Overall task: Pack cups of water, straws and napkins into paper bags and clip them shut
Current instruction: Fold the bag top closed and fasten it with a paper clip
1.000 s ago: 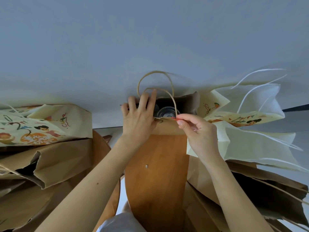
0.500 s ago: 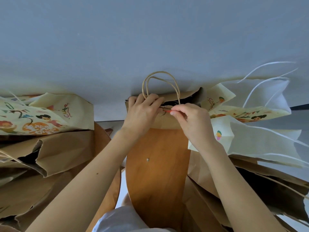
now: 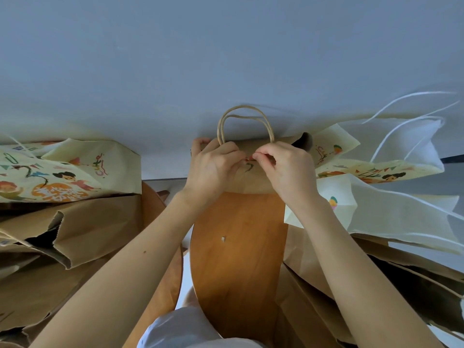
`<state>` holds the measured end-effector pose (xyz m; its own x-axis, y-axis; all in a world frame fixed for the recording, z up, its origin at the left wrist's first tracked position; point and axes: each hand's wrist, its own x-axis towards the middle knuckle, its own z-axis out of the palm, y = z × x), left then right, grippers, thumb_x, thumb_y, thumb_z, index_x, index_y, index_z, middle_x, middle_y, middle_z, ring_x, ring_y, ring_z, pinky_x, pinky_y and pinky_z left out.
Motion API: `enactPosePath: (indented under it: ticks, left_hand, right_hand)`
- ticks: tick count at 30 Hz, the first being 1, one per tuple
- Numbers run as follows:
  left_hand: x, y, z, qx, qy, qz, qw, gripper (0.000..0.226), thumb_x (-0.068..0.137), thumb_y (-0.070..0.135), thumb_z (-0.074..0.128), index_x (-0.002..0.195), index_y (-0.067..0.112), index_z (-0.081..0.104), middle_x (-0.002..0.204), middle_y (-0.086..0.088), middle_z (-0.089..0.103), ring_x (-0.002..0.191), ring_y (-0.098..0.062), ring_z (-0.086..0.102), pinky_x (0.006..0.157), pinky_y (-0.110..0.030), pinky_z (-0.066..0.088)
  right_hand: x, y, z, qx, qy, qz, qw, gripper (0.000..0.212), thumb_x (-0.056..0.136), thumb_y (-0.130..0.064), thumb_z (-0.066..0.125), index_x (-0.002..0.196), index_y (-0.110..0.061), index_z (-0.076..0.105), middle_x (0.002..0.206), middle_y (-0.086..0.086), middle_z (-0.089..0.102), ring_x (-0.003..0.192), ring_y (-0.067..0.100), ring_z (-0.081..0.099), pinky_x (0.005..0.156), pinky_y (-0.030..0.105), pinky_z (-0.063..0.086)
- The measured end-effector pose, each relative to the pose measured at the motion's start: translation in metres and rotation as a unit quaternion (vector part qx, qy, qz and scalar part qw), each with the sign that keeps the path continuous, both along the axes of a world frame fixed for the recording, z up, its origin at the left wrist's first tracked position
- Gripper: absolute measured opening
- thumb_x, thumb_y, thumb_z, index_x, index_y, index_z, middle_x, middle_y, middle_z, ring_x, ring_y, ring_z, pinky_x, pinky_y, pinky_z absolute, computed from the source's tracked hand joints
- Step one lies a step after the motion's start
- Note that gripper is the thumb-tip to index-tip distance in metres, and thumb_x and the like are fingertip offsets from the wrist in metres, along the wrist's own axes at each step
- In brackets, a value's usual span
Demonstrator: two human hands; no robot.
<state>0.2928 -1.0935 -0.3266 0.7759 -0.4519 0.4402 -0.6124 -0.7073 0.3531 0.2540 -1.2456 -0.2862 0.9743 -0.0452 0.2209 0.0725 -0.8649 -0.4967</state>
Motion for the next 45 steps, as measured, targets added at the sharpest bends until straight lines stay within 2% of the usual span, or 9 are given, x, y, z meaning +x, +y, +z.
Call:
enactPosePath:
  ticks: [8, 15, 21, 26, 30, 33, 35, 38, 45]
  left_hand:
    - [0.000, 0.001, -0.003, -0.001, -0.010, -0.005, 1.000, 0.013, 0.080, 0.014, 0.061, 0.072, 0.017, 0.071, 0.068, 0.004, 0.063, 0.060, -0.022, 0.056, 0.079, -0.036, 0.031]
    - [-0.001, 0.001, -0.005, -0.004, -0.011, -0.003, 1.000, 0.012, 0.077, 0.012, 0.063, 0.070, 0.017, 0.071, 0.065, 0.004, 0.062, 0.059, -0.022, 0.056, 0.078, -0.034, 0.031]
    - [0.000, 0.002, -0.004, -0.004, 0.001, -0.025, 1.000, 0.013, 0.078, 0.012, 0.061, 0.071, 0.016, 0.071, 0.065, 0.003, 0.062, 0.060, -0.023, 0.056, 0.072, -0.032, 0.032]
    - [-0.002, 0.004, -0.001, -0.002, 0.008, -0.034, 0.999, 0.015, 0.081, 0.013, 0.057, 0.074, 0.014, 0.071, 0.067, 0.001, 0.062, 0.061, -0.024, 0.056, 0.071, -0.032, 0.031]
    - [0.000, 0.005, 0.000, 0.051, -0.003, -0.036, 0.998, 0.014, 0.076, 0.002, 0.063, 0.079, 0.014, 0.070, 0.075, -0.001, 0.064, 0.061, -0.026, 0.055, 0.059, -0.031, 0.038]
    - [0.005, 0.007, 0.003, 0.111, -0.007, -0.012, 0.994, 0.019, 0.084, 0.016, 0.052, 0.090, 0.015, 0.070, 0.082, -0.001, 0.066, 0.057, -0.026, 0.054, 0.053, -0.029, 0.039]
    - [0.008, 0.008, 0.004, 0.137, 0.004, -0.002, 0.991, 0.027, 0.084, 0.025, 0.045, 0.083, 0.017, 0.071, 0.075, 0.001, 0.065, 0.055, -0.024, 0.054, 0.052, -0.027, 0.038]
    - [0.009, 0.006, 0.004, 0.112, 0.032, 0.005, 0.993, 0.031, 0.082, 0.030, 0.045, 0.066, 0.018, 0.069, 0.063, 0.002, 0.060, 0.052, -0.024, 0.053, 0.053, -0.025, 0.035]
    - [0.005, 0.000, 0.007, -0.012, 0.086, -0.009, 0.996, 0.027, 0.080, 0.022, 0.049, 0.067, 0.012, 0.071, 0.062, -0.002, 0.060, 0.050, -0.026, 0.052, 0.055, -0.025, 0.032]
  right_hand:
    - [0.005, 0.002, -0.007, -0.019, -0.023, 0.021, 0.999, 0.013, 0.079, -0.015, 0.065, 0.071, -0.006, 0.070, 0.062, 0.006, 0.065, 0.048, 0.021, 0.057, 0.048, 0.021, 0.045]
    - [0.006, 0.001, -0.009, -0.035, -0.023, 0.044, 0.998, 0.012, 0.078, -0.011, 0.064, 0.071, -0.003, 0.070, 0.063, 0.008, 0.065, 0.049, 0.022, 0.058, 0.055, 0.017, 0.041]
    - [0.008, -0.001, -0.007, -0.069, -0.024, 0.071, 0.995, 0.014, 0.078, -0.011, 0.064, 0.069, -0.001, 0.068, 0.063, 0.010, 0.063, 0.047, 0.025, 0.058, 0.050, 0.019, 0.045]
    - [0.009, -0.003, -0.004, -0.079, -0.006, 0.089, 0.993, 0.014, 0.079, -0.010, 0.062, 0.070, -0.001, 0.069, 0.063, 0.009, 0.064, 0.049, 0.025, 0.059, 0.057, 0.015, 0.038]
    - [0.010, -0.011, 0.000, -0.085, 0.005, 0.106, 0.991, 0.014, 0.079, -0.007, 0.062, 0.068, -0.001, 0.067, 0.062, 0.010, 0.061, 0.047, 0.024, 0.055, 0.054, 0.017, 0.038]
    - [0.012, -0.011, 0.000, -0.073, 0.003, 0.097, 0.993, 0.016, 0.081, -0.007, 0.060, 0.068, -0.001, 0.066, 0.062, 0.010, 0.060, 0.046, 0.024, 0.053, 0.049, 0.020, 0.043]
    - [0.012, -0.009, 0.000, -0.067, -0.003, 0.092, 0.994, 0.017, 0.082, -0.008, 0.059, 0.069, -0.001, 0.066, 0.064, 0.009, 0.061, 0.047, 0.023, 0.054, 0.047, 0.022, 0.045]
    - [0.009, -0.007, -0.001, -0.061, -0.020, 0.088, 0.994, 0.014, 0.081, -0.010, 0.062, 0.072, -0.002, 0.068, 0.066, 0.008, 0.063, 0.049, 0.021, 0.056, 0.052, 0.017, 0.041]
    - [0.010, -0.006, -0.001, -0.060, -0.056, 0.076, 0.994, 0.011, 0.080, -0.009, 0.066, 0.070, -0.005, 0.068, 0.064, 0.005, 0.061, 0.047, 0.017, 0.051, 0.050, 0.015, 0.033]
